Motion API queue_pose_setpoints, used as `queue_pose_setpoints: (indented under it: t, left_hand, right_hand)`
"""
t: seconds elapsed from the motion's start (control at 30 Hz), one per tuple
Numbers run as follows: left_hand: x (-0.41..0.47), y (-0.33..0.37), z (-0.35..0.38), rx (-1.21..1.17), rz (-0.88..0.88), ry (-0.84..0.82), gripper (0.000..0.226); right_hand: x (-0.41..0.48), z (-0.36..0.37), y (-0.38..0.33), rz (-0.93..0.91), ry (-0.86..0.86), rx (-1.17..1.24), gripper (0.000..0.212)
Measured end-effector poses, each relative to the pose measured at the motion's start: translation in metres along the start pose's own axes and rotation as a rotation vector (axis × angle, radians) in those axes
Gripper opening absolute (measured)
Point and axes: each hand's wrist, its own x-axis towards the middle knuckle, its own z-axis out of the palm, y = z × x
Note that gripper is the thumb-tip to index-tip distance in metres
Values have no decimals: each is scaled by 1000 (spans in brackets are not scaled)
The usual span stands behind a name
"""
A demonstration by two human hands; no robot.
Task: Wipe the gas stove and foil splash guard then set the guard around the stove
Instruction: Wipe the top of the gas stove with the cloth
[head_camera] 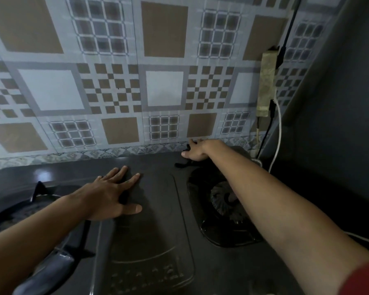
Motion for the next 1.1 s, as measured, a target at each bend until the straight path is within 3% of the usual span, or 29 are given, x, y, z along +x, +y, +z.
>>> queue_pose_setpoints:
  t: [0.13,0.33,0.43,0.63,1.1]
  left_hand:
    - [1,0,2,3,2,22,122]
    - [2,-1,2,2,9,24,121]
    - [2,-2,1,-4,14,17,122]
    - [5,-3,3,-7,19,20,114]
    - [9,-6,6,-17,23,36,108]
  right_hand:
    - [-1,-2,26,-184,29,-56,67]
    - [-7,-8,51,-259,80,46,75]
    - [-4,5,51,-304,132,159,55]
    - [-5,26,78,-465,128,40,63]
    - [-19,50,161,-401,138,211,63]
